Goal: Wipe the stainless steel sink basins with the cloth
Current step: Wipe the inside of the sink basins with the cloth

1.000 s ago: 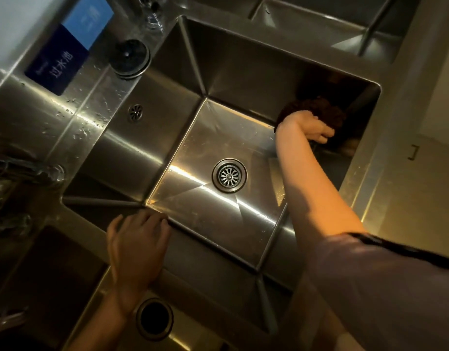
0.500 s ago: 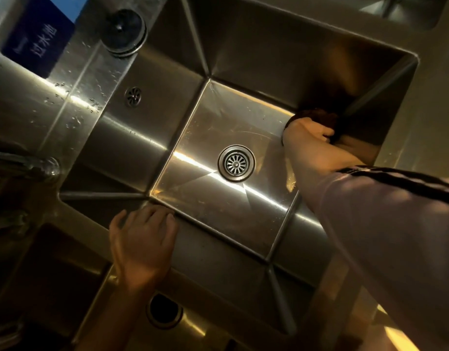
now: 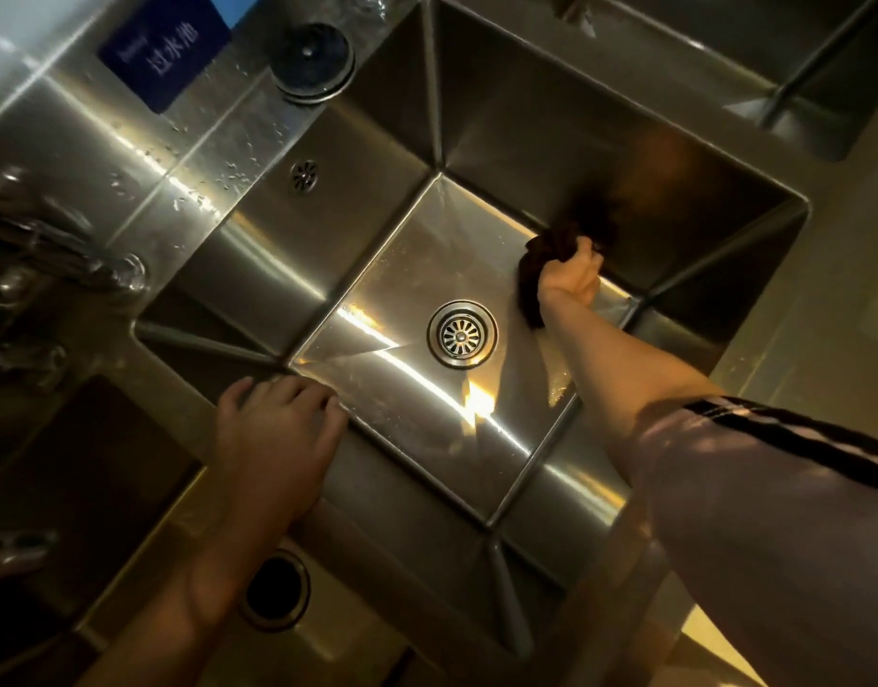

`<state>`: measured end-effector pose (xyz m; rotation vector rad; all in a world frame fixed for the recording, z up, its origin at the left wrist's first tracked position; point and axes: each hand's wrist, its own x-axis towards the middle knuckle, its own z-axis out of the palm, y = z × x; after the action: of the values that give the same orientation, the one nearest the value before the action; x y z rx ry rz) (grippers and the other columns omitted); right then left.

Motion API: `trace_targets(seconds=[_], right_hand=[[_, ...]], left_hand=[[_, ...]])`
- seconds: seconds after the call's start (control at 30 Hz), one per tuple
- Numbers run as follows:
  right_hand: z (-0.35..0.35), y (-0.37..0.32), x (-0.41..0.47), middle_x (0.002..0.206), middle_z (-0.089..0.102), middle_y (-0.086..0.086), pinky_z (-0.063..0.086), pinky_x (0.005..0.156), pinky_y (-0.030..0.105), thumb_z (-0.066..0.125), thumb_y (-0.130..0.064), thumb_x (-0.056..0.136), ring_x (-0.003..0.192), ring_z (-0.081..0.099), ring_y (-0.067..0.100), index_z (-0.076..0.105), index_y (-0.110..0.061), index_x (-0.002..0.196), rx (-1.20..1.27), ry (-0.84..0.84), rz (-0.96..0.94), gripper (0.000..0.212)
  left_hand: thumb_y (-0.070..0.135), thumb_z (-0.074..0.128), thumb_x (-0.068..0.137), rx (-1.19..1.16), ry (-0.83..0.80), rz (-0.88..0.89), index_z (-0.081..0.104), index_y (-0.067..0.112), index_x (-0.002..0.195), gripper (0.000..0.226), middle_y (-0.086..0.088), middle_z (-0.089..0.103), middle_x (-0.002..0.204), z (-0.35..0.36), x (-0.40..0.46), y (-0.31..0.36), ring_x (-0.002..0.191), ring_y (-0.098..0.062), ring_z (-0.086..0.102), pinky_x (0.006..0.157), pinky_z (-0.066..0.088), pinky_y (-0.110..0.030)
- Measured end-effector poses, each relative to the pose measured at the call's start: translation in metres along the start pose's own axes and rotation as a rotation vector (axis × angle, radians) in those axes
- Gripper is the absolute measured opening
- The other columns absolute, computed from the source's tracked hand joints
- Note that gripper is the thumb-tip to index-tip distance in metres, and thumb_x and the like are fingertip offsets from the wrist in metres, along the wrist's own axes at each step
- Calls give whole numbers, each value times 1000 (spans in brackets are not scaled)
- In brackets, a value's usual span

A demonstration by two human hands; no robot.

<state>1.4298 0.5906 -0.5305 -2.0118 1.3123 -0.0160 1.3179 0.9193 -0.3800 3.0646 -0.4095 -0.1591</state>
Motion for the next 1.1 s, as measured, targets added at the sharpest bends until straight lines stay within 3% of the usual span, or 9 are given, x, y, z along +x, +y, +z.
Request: trace_targets(seconds=[0.07,0.2,0.33,0.53,0.73,0.93,1.1], right_hand=[[1,-5,-5,143,36,9,38,99,38,47,-13,92,122,46,34,40,-26,139,-91,-27,-70,49],[-4,-4,-3,140,35,9,41,90,38,51,-17,93,120,41,34,44,-27,135,-211,79,-75,43],[5,12,18,146,30,9,37,99,43,51,-13,93,124,36,36,46,-26,134,-274,68,-60,44],[33,43,36,147,34,4,36,104,42,47,-23,97,122,44,37,48,-27,136,-119,55,-110,39],[56,26,39,149,37,5,30,108,37,47,-28,98,130,43,30,44,-21,142,-7,18,-113,45],[97,-30,43,151,38,1,22,112,26,52,-27,96,138,35,22,45,-20,142,85,-197,-227,46],[139,-76,50,137,55,2,34,109,27,66,-30,86,126,49,20,53,-23,135,114,-489,-316,51]], left_hand=[[37,37,88,-13,-7,-17,71,20,89,38,-2,68,91,-1,0,2,85,-24,62,97,35,-45],[38,38,87,-32,-8,-20,71,21,90,38,-1,69,93,-1,0,1,86,-22,62,97,35,-44],[39,37,88,-72,5,-45,71,20,92,39,-1,69,93,-2,1,2,86,-22,62,98,33,-43],[39,39,89,-81,4,-53,71,21,95,38,0,69,95,0,0,1,89,-21,61,101,32,-42],[41,38,88,-82,-18,-53,70,22,100,39,0,69,98,-1,-2,3,94,-20,61,101,31,-43],[43,34,88,-37,-97,-62,69,25,102,42,2,68,99,-3,2,2,96,-18,61,102,29,-42],[41,36,88,-63,-77,-89,69,25,101,39,3,68,98,-3,2,2,95,-16,61,104,29,-41]])
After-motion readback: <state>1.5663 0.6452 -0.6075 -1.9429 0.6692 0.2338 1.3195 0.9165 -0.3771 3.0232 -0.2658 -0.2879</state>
